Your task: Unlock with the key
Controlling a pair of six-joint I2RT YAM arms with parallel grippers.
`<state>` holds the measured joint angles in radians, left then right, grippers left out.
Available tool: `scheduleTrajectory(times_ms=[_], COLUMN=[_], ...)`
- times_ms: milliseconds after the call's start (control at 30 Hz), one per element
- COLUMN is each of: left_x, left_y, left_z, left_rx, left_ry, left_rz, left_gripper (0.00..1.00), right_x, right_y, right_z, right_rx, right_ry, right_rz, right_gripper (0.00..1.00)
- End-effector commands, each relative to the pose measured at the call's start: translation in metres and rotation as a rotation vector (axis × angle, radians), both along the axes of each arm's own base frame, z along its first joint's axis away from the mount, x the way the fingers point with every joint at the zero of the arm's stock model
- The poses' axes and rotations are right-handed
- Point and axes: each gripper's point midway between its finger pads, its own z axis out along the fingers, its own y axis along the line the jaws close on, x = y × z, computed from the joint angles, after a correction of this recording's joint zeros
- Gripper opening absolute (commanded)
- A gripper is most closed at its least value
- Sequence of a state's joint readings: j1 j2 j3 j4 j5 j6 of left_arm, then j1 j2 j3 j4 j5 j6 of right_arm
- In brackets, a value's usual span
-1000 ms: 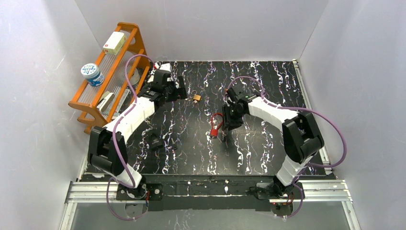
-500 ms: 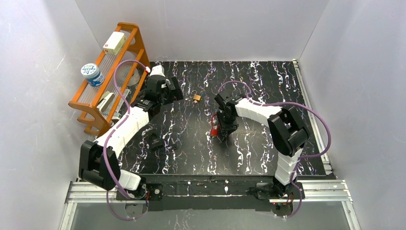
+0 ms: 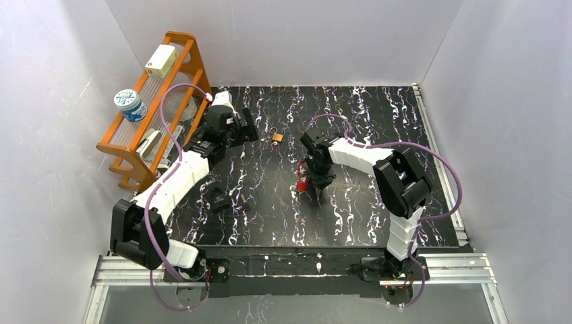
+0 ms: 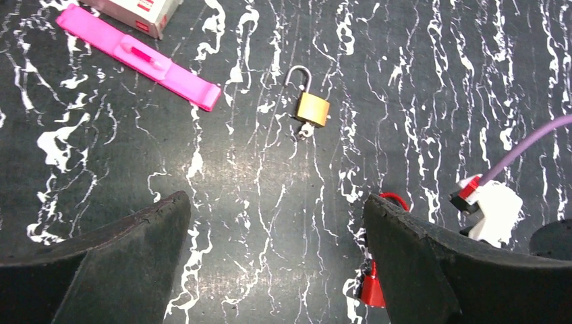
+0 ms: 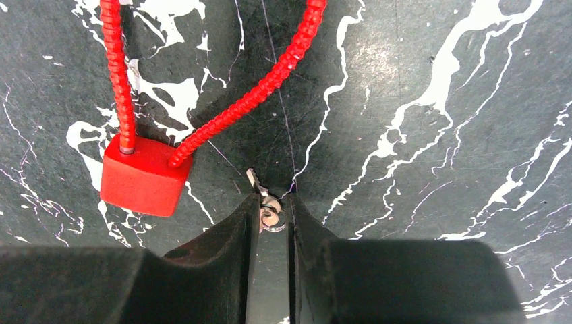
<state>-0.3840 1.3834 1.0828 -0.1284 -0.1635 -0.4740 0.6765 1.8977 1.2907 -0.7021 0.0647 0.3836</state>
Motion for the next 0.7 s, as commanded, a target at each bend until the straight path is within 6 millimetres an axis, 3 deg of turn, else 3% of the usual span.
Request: scheduleTrajectory(times_ms=[0,400,667], left_x=[-0.001,-0.005,-0.022], left_y=[-0.014,-0.041,-0.060], left_z=[-0.003,-0.010,-0.028], left_rx=[-0.050,-0.205,-0.371], left_ry=[0.012,0.040,0.087], left_rz=[-0.058,-0.110,-0.119], left_gripper=[0.96,0.90,0.88], right_x=[0.002,0.002,0.009], right_y=[0.002,0.005,0.016], right_z=[0.003,0.005,0.024], right_rx=[-0.010,0.022,0.113], right_ry=[-0.008,-0.031,-0.103], right_rz=[0.031,0.035,0.017], right_gripper=[0.27,0.01,0.01])
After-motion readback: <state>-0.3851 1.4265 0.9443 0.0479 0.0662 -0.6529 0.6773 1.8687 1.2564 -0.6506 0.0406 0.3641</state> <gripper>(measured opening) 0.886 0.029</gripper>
